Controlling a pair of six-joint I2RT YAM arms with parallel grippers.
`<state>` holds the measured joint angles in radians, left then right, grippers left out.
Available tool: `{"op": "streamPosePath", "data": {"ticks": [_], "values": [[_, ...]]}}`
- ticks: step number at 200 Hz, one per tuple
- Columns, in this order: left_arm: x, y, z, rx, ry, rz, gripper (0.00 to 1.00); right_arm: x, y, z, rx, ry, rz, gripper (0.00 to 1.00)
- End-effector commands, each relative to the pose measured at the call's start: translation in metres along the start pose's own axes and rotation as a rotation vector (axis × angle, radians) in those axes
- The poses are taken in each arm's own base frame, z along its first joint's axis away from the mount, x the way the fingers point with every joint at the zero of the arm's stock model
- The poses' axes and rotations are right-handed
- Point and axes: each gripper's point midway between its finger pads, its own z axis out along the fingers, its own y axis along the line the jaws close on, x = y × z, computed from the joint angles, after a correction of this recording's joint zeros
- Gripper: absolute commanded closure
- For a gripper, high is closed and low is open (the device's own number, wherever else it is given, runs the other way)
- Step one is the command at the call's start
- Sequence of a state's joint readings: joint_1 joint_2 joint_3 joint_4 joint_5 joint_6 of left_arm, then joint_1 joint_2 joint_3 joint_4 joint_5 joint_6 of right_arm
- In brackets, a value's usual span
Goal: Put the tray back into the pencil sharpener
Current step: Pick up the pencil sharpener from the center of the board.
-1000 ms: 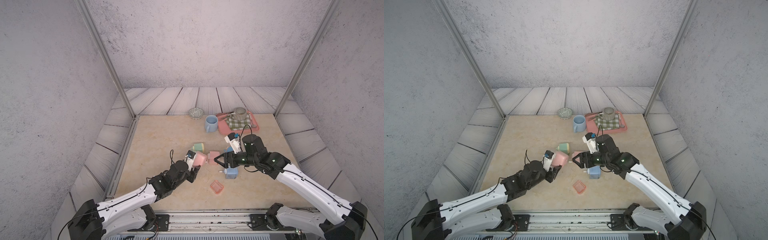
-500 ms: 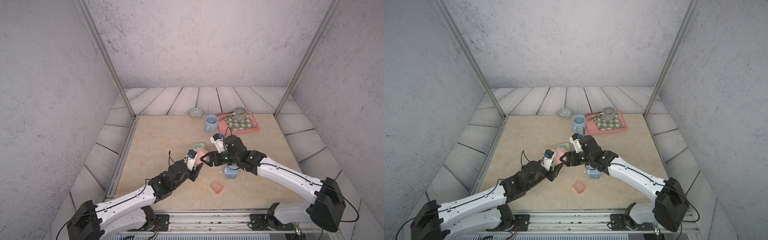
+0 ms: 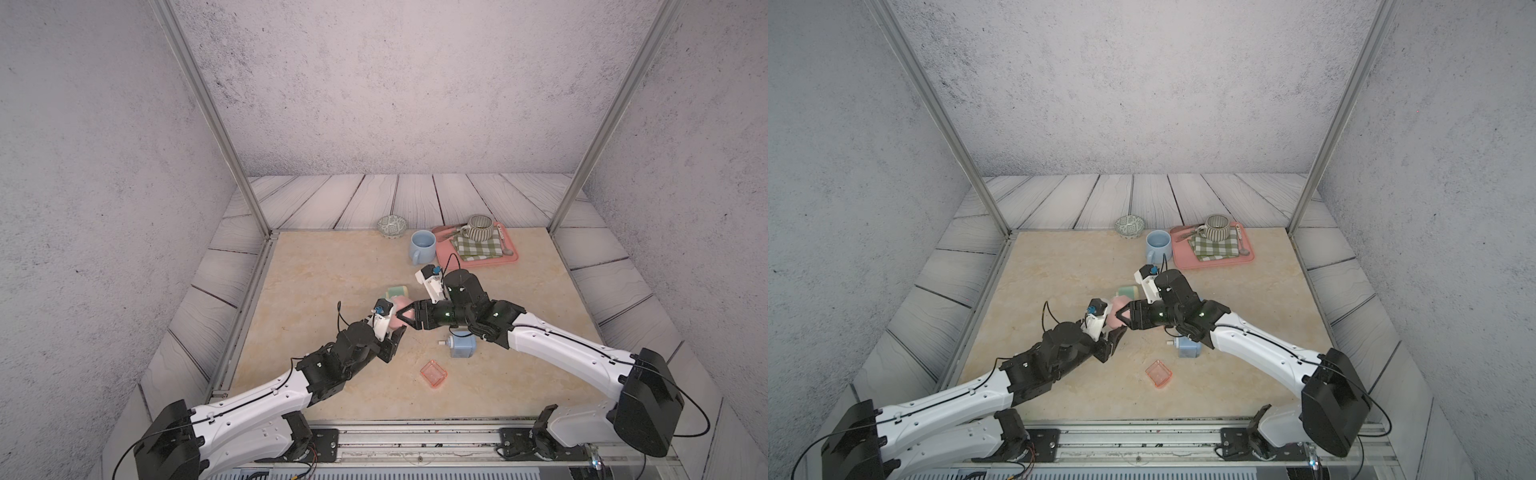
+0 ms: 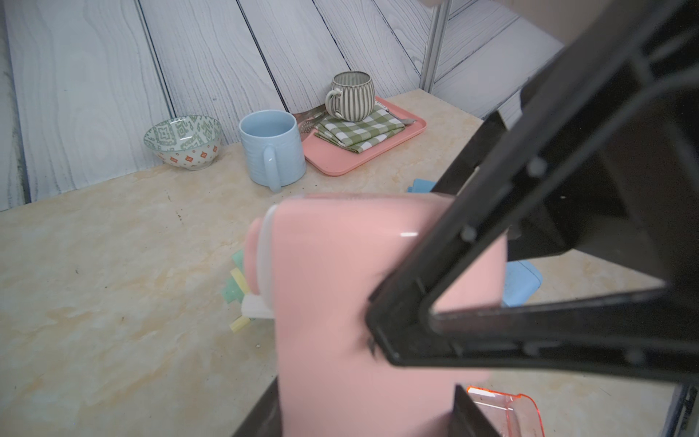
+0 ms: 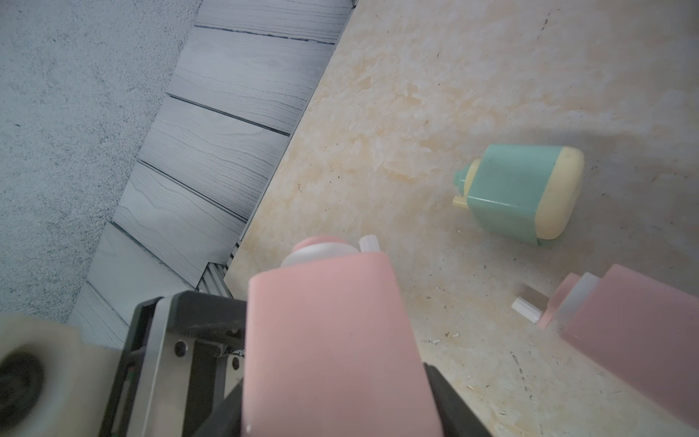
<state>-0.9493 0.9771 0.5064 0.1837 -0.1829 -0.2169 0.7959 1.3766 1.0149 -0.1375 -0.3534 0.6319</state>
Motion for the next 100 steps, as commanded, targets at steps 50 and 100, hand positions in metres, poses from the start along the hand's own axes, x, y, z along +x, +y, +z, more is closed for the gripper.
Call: {"op": "streamPosePath", "data": {"ticks": [50, 100], "values": [[-0.023, -0.001, -0.011, -0.001, -0.039, 0.009, 0.31, -0.002, 0.000, -0.005, 0.020, -0.001, -0.053, 0.65], [-0.024, 0.009, -0.063, 0.014, -0.018, 0.177, 0.03, 0.006, -0.011, -0.028, 0.094, 0.069, -0.272, 0.73]]}}
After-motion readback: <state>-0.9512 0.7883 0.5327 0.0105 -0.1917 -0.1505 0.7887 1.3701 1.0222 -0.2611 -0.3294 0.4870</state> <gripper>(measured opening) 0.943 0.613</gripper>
